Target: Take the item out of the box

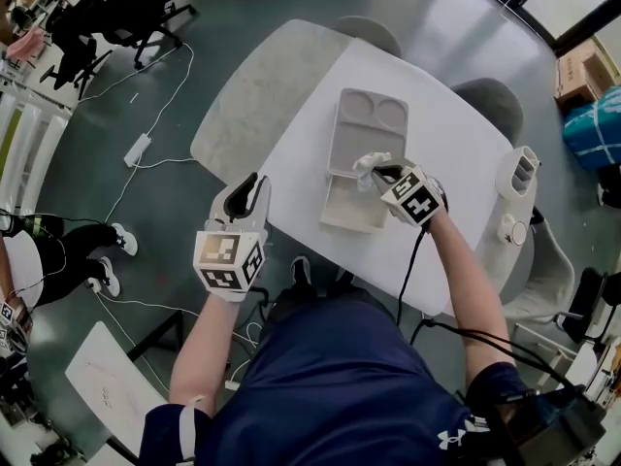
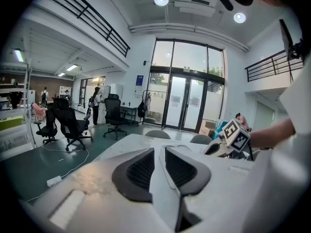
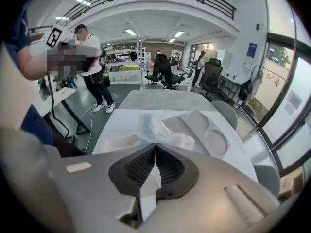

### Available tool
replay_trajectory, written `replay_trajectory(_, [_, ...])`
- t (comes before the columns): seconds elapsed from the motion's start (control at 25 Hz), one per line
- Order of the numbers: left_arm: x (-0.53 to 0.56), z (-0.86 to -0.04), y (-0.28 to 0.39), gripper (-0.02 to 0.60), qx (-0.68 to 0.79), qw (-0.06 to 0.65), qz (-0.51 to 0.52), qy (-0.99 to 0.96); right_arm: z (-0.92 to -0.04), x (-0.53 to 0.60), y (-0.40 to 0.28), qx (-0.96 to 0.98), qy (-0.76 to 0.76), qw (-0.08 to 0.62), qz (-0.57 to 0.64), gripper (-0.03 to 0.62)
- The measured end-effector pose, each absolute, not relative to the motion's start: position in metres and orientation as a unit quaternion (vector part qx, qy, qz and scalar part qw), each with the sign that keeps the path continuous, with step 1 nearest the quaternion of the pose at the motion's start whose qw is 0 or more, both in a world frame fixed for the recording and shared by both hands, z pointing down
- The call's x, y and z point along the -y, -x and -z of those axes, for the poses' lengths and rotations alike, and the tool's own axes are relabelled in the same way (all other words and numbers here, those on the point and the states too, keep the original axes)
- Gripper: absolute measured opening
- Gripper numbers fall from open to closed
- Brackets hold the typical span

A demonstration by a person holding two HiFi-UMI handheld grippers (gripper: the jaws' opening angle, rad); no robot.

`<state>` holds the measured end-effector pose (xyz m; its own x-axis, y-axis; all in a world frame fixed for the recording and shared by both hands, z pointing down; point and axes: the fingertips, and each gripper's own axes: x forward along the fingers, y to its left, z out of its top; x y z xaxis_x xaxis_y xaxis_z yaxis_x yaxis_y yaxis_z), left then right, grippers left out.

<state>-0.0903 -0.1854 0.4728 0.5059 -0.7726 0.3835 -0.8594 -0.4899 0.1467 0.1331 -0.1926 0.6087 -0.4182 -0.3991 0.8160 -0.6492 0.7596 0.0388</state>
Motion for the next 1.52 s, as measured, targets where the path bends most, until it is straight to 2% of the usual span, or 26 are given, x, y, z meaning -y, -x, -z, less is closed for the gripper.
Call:
replay_trajectory(0.24, [0.186,-0.477,0.101,0.077,0.494,0.169,-0.137,-0.842,-0.614,0.227,-0.155,0.81,-0.38,0.372,-0.247,0.008])
replay_trajectory(0.68, [0.178,-0.499,0.133,0.077,0.526,0.2,-0.157,-0.812,-0.649,0.253,-0.163,0.762,-0.404,0.352,-0.363,0.009])
replay_trajectory(0.96, [0.177,-0.504,0.141,0.077,0.536,0.21,-0.157,-0.803,-0.655,0.258,-0.163,0.759,-0.415,0.348,-0.36,0.029])
replay_trajectory(1.24, [0.182,-0.499,0.131,0.077,0.521,0.206,-0.147,-0.815,-0.636,0.259,-0.167,0.765,-0.445,0.298,-0.357,0.101])
replay_trajectory(1.52, [0.194,-0.489,0.105,0.077,0.492,0.195,-0.142,-0.836,-0.584,0.265,-0.186,0.779,-0.5,0.242,-0.29,0.097])
